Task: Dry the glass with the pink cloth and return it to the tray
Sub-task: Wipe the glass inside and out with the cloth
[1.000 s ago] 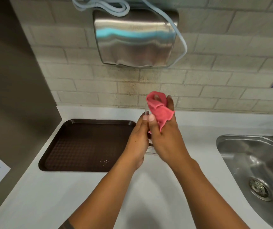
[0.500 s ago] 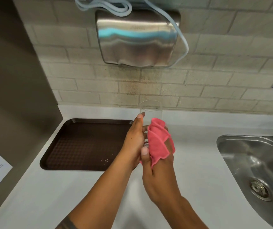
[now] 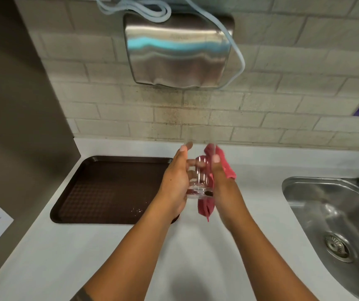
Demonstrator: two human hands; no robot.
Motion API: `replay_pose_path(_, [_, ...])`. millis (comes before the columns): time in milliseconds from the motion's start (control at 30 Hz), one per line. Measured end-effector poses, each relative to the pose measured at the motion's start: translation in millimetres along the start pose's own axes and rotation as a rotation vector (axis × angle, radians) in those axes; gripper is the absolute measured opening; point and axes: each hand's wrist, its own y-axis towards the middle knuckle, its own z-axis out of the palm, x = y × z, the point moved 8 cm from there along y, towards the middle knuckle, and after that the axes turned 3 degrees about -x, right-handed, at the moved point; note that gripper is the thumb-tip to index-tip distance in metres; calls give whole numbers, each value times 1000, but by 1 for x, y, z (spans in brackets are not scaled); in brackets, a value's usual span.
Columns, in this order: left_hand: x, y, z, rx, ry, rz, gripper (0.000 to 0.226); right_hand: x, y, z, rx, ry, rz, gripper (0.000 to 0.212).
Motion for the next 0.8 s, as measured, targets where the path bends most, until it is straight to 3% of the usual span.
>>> replay_pose_path(133, [-1,9,-2,-11,94,38,41,-28,-21,14,55,354,42,46])
replay_pose_path(200, [2,9,-5,-36,175,61,40,-26,-24,16,91,403,-27,60])
replay_pose_path(433, [6,13,-18,-141,389,239,33,-31,-22,8,45,329,-66,81])
replay_pose_path(567, [11,11,-24,-172,339,152,29,-41,-25,6,-8,174,-63,67])
replay_pose_path(700, [21,4,-17,-114,192,0,21,-41,-28,1,-106,-10,-95,66])
replay_pose_path(800, [26,-1,-6,-51,191,-18,39,-40,-34,2,-179,-116,-111,61])
